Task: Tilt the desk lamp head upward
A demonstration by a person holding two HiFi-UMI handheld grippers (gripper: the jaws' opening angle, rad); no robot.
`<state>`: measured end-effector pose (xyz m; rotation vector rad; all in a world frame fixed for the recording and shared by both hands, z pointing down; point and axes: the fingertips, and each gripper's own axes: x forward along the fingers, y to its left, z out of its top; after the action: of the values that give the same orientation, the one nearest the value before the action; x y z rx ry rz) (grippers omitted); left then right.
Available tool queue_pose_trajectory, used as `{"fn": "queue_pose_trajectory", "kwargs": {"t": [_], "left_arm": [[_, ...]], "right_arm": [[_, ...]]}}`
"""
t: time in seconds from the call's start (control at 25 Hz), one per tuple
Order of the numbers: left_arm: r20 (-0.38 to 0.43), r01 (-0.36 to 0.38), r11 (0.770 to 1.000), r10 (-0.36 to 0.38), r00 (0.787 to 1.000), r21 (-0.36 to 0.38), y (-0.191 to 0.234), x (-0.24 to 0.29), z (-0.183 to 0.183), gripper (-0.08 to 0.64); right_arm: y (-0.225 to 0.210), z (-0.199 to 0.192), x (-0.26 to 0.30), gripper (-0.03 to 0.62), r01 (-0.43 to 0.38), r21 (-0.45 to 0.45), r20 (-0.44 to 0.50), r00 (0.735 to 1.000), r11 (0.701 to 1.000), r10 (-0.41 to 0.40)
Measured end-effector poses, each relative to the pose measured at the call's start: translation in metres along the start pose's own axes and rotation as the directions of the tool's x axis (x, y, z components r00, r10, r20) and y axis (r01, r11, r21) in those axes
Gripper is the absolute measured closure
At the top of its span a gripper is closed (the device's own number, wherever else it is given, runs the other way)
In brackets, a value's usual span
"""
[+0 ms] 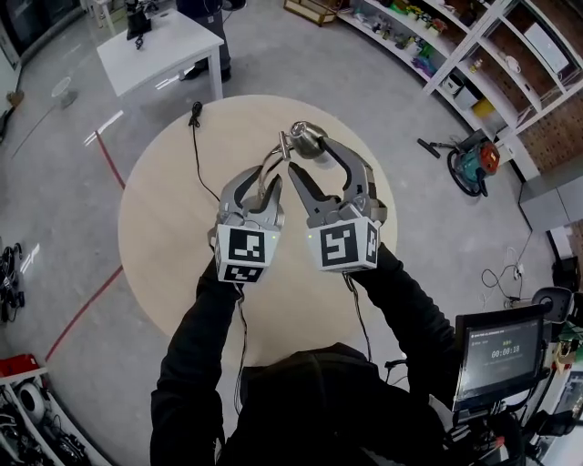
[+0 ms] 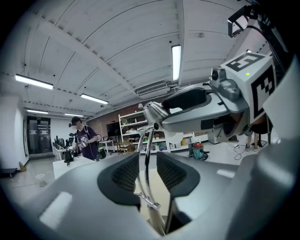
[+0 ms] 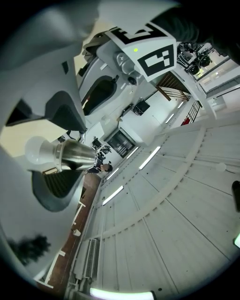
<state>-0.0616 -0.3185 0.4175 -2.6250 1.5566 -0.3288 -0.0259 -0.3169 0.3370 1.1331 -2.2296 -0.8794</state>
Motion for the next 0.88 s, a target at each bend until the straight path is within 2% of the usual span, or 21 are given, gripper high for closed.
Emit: {"fn": "queue_pose_trajectory", "kwargs": {"t": [0.12, 0.28, 0.4, 0.48, 0.6, 0.76, 0.88], "left_arm": [[-0.018, -0.011, 1.000, 0.011, 1.000, 0.021, 0.010, 0.000, 0.003, 0.461], [-0.045, 0.027, 0.999, -0.025, 0.999, 0.043, 0.018, -0.007, 0.005, 0.518], [-0.048, 0.037, 0.999, -0.036, 0.998, 0.014, 0.020, -0.011, 0.003, 0.523], [-0.050, 0.037, 0.999, -0.036, 0.998, 0.005, 0.024, -0.015, 0.004, 0.523], [-0.053, 0.030, 1.000, -0.030, 0.998, 0.004, 0.028, -0.025, 0.008, 0.523], [-0.047, 0.022, 1.000, -0.022, 0.999, -0.010, 0.028, -0.036, 0.013, 0.522], [-0.044, 0.018, 0.999, -0.019, 0.999, -0.031, 0.028, -0.043, 0.019, 0.522]], "right_arm": [[0.003, 0.007, 0.001, 0.324, -0.018, 0.012, 0.019, 1.000, 1.000, 0.017], [0.007, 0.021, 0.002, 0.324, -0.042, 0.053, 0.050, 0.998, 0.998, 0.040], [0.000, 0.025, -0.006, 0.324, -0.040, 0.174, 0.135, 0.991, 0.984, 0.017], [-0.011, 0.022, -0.017, 0.324, -0.038, 0.325, 0.185, 0.982, 0.945, -0.024], [-0.008, -0.007, -0.039, 0.324, -0.071, 0.513, 0.168, 0.986, 0.855, -0.019], [0.057, -0.059, -0.052, 0.324, -0.136, 0.613, 0.086, 0.991, 0.779, 0.106], [0.122, -0.071, -0.033, 0.324, -0.222, 0.660, 0.064, 0.969, 0.718, 0.241]]}}
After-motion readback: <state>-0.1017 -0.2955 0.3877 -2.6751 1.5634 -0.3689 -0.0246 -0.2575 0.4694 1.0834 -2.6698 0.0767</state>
